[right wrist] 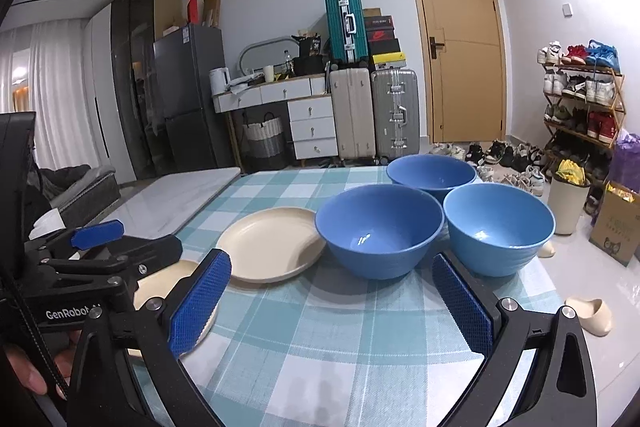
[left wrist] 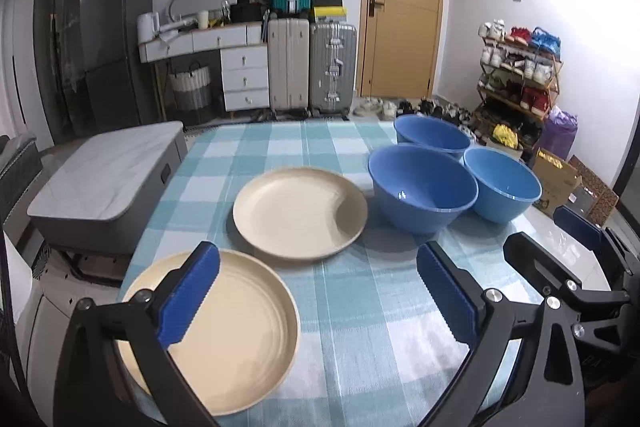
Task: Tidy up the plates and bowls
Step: 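Withdraw both tools back from the stacked plates, then reach the left tool to the remaining cream plate and close on its rim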
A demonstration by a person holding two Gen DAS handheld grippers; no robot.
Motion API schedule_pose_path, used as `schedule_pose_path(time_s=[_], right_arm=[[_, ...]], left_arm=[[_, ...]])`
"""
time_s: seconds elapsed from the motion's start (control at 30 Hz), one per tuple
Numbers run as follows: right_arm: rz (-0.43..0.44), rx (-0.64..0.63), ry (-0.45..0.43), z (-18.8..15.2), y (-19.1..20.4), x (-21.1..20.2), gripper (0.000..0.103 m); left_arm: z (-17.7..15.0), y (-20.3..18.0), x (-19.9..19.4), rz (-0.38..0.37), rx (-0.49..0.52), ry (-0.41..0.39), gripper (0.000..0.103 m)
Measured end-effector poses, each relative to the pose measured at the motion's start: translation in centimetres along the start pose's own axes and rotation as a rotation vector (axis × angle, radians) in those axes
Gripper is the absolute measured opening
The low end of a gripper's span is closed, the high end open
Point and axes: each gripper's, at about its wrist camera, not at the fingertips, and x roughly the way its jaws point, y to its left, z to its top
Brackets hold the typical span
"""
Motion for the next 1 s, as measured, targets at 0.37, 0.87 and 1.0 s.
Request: schedule_pose_path(time_s=[0.37, 0.87, 1.0], right_arm=[[0.023, -0.009, 0.020, 0.1, 0.7, 0.2, 0.102], [0.038, -0.026, 0.042, 0.8, 1.4, 1.7, 0.102], [0.053, -0.042, 0.046, 1.5, 1.9, 2.6, 0.102]], left_arm=[[-0.4, 0.4, -0.7, 0.005, -0.009, -0.009, 0.100], [0.0, 3.5, 0.3, 0.047, -0.067, 0.023, 0.100], [0.5, 4.8, 1.3, 0.066, -0.078, 0.039, 0.100]])
